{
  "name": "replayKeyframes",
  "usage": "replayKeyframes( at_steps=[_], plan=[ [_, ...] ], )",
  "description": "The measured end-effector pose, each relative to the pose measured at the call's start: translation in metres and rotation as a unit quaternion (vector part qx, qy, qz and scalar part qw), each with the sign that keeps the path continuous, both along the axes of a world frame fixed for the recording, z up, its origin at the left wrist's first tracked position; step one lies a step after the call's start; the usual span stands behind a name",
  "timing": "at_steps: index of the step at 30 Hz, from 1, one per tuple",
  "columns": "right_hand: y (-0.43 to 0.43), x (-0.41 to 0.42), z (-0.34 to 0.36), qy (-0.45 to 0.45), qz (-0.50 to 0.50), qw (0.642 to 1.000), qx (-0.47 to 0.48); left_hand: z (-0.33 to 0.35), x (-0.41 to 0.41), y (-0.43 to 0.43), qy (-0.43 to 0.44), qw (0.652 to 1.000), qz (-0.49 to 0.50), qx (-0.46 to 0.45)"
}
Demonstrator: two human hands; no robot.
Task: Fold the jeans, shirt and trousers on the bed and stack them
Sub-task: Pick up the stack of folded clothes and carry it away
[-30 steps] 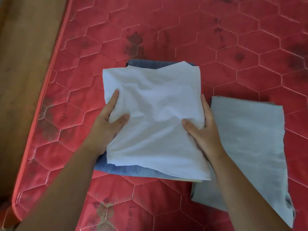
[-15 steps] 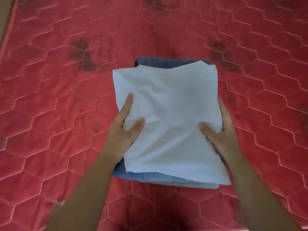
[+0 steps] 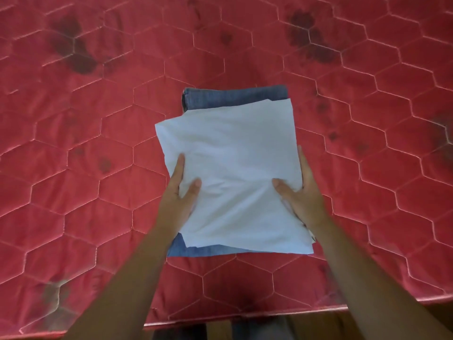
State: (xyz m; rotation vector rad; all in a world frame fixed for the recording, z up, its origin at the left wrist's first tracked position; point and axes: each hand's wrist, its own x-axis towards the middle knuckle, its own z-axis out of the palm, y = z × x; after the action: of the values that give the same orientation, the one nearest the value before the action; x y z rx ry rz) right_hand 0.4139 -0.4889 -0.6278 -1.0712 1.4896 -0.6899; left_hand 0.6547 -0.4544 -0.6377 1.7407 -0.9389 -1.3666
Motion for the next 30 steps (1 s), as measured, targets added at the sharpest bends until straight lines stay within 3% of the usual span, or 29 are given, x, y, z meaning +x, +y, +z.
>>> replayKeyframes(
  at_steps=[2,4,6,8,10,12,15,18,21,24,27,30],
  plan=[
    [0.000,0.001,0.004,0.012,0.001,1.000,0.012,0.005,0.001,0.000,-0.072,0.997,-0.014,0.020],
    [-0.002,0.001,0.011,0.103,0.001,0.994,-0.017,0.008,0.005,-0.002,-0.222,0.975,-0.019,0.019],
    [-0.007,0.002,0.022,0.250,0.027,0.959,-0.130,0.015,0.008,-0.009,-0.370,0.929,0.000,-0.033],
    [-0.016,0.015,0.030,0.354,0.078,0.901,-0.240,0.027,0.000,-0.020,-0.444,0.883,-0.004,-0.153],
    [-0.025,0.040,0.025,0.424,0.144,0.842,-0.300,0.029,-0.018,-0.034,-0.469,0.850,-0.064,-0.232],
    [-0.036,0.063,0.009,0.464,0.209,0.801,-0.315,0.014,-0.035,-0.048,-0.479,0.839,-0.141,-0.216],
    [-0.050,0.066,-0.019,0.511,0.257,0.775,-0.269,-0.014,-0.045,-0.060,-0.509,0.823,-0.219,-0.120],
    [-0.053,0.048,-0.032,0.529,0.257,0.765,-0.261,-0.028,-0.038,-0.061,-0.524,0.809,-0.245,-0.101],
    [-0.048,0.037,-0.027,0.535,0.230,0.780,-0.229,-0.024,-0.025,-0.052,-0.527,0.820,-0.210,-0.073],
    [-0.039,0.025,-0.023,0.489,0.177,0.831,-0.199,-0.014,-0.009,-0.035,-0.453,0.880,-0.144,0.018],
    [-0.025,0.009,-0.019,0.291,0.084,0.942,-0.143,0.002,-0.003,-0.020,-0.258,0.961,-0.080,0.067],
    [-0.006,0.000,-0.010,0.123,0.019,0.991,-0.044,0.010,-0.002,-0.006,-0.132,0.985,-0.041,0.102]
  ],
)
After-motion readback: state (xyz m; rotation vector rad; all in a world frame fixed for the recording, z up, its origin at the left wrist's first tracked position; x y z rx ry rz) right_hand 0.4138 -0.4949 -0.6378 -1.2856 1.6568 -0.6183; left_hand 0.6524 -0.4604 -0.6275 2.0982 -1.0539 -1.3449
